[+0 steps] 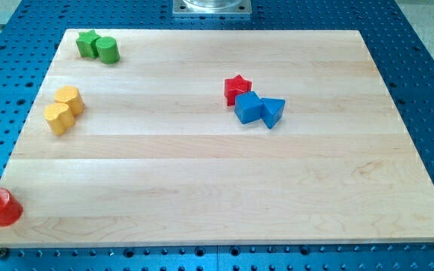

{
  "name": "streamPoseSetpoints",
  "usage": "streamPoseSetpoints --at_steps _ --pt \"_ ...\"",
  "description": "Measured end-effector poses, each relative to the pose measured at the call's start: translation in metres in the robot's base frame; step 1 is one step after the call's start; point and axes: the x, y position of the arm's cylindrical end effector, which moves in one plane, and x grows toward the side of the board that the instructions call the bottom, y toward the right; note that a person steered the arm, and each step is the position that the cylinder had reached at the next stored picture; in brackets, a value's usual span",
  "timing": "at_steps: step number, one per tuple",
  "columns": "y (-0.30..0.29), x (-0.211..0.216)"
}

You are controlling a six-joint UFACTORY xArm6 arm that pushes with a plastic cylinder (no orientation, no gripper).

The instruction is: Move the arm towards the blue cube

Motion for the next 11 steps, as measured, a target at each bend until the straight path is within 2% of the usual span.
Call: streamPoseSetpoints --at_steps 1,2,3,4,5,6,7,8,9,10,11 --pt "0.0 0.006" --pt "0.036 0.033" --pt "0.059 -0.008" --pt "0.019 -0.023" --pt "0.068 -0.084" --pt "0.149 -0.131" --pt "0.194 -0.211" --pt "0.277 -0.278" --pt "0.365 -0.29" --pt "0.402 -0.256" --pt "0.396 -0.208"
